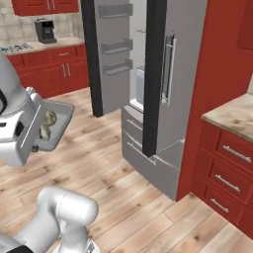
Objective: Place two dumplings into each of the tupperware containers and then place the containers in the fridge.
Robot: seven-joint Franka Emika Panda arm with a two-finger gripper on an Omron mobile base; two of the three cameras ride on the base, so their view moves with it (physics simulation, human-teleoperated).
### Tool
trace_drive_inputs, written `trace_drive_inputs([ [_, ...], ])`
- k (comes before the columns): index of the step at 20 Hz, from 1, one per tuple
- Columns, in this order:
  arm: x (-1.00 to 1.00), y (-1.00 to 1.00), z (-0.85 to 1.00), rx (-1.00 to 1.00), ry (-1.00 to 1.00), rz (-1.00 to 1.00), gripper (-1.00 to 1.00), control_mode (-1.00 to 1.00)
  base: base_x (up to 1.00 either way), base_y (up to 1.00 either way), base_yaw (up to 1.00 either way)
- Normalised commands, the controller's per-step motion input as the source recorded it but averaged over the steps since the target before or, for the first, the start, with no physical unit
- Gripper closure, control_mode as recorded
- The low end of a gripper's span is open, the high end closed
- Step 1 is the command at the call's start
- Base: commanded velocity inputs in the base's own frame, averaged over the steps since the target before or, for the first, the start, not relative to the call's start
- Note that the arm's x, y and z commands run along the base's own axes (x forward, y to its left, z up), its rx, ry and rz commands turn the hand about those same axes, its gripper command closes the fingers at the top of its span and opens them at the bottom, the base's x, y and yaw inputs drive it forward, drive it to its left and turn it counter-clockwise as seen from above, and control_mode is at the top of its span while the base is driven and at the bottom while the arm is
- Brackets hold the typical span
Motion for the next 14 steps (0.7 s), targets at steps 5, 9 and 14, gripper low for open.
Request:
trace_drive_inputs([
  [5, 0.0, 0.0, 0.0, 0.0, 0.0, 0.0, 1.0, 1.0, 1.0, -0.23, 0.14],
  [9, 0.0, 0.0, 0.0, 0.0, 0.0, 0.0, 1.0, 1.0, 1.0, 0.4, -0.2],
  [14, 0.0, 0.0, 0.0, 0.0, 0.0, 0.0, 1.0, 1.0, 0.97, 0.82, -0.5],
])
